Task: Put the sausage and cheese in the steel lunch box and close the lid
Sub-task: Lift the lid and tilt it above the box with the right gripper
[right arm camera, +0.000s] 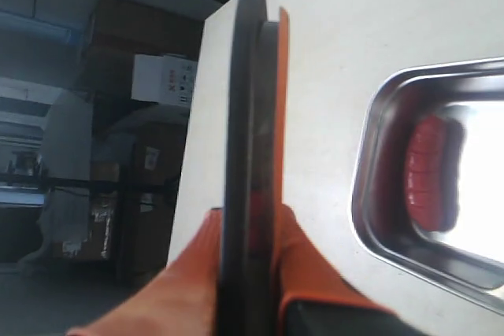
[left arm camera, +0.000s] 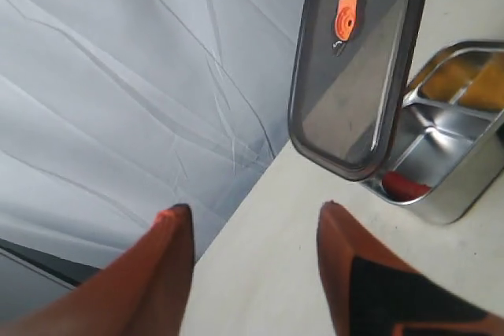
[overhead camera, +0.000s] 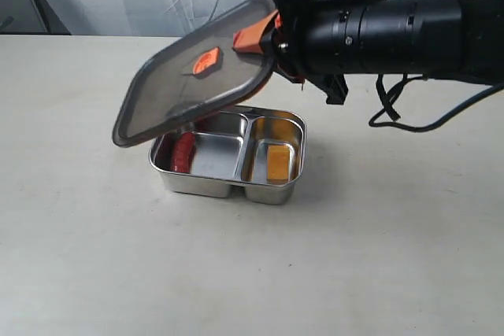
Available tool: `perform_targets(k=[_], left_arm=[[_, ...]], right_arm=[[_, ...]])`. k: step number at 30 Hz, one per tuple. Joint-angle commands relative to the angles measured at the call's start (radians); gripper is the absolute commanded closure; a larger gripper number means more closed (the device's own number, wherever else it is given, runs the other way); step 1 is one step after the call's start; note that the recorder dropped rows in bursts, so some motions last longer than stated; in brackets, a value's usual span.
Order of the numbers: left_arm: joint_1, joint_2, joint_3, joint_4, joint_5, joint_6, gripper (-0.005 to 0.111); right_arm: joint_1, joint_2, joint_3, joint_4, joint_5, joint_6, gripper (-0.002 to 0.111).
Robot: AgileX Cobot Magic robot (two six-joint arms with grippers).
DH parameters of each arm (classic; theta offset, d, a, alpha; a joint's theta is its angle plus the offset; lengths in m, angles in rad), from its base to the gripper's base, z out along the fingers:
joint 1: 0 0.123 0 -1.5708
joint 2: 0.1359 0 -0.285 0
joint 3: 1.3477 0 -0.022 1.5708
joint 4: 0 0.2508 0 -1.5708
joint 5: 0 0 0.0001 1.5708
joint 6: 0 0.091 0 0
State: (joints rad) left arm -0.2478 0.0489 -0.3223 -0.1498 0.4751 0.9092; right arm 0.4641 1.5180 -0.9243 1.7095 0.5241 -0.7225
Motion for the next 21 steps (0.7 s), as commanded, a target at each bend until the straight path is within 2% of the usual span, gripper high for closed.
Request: perform_targets(k=[1, 4, 8, 15, 21], left_arm=[[-0.006, 0.06, 0.033, -0.043, -0.147, 0.072, 0.06], [-0.006, 0.107, 0.033, -0.076, -0.252, 0.072, 0.06], [-0.012, 0.224, 0.033, -0.088, -0.29, 0.093, 0.06], [-0.116, 0.47, 0.033, -0.076, -0.442, 0.148, 0.06], [-0.222, 0.704, 0.033, 0.05, -0.567, 0.148, 0.06]], right_arm=[[-0.005, -0.01, 0.055, 0.035, -0.048, -0.044, 0.109], [-0.005, -0.01, 0.063, 0.035, -0.068, -0.044, 0.109], [-0.005, -0.01, 0.06, 0.035, -0.084, -0.044, 0.109], [-0.005, -0.01, 0.056, 0.035, -0.047, 0.014, 0.109], [-0.005, -0.01, 0.006, 0.035, -0.013, 0.044, 0.109]])
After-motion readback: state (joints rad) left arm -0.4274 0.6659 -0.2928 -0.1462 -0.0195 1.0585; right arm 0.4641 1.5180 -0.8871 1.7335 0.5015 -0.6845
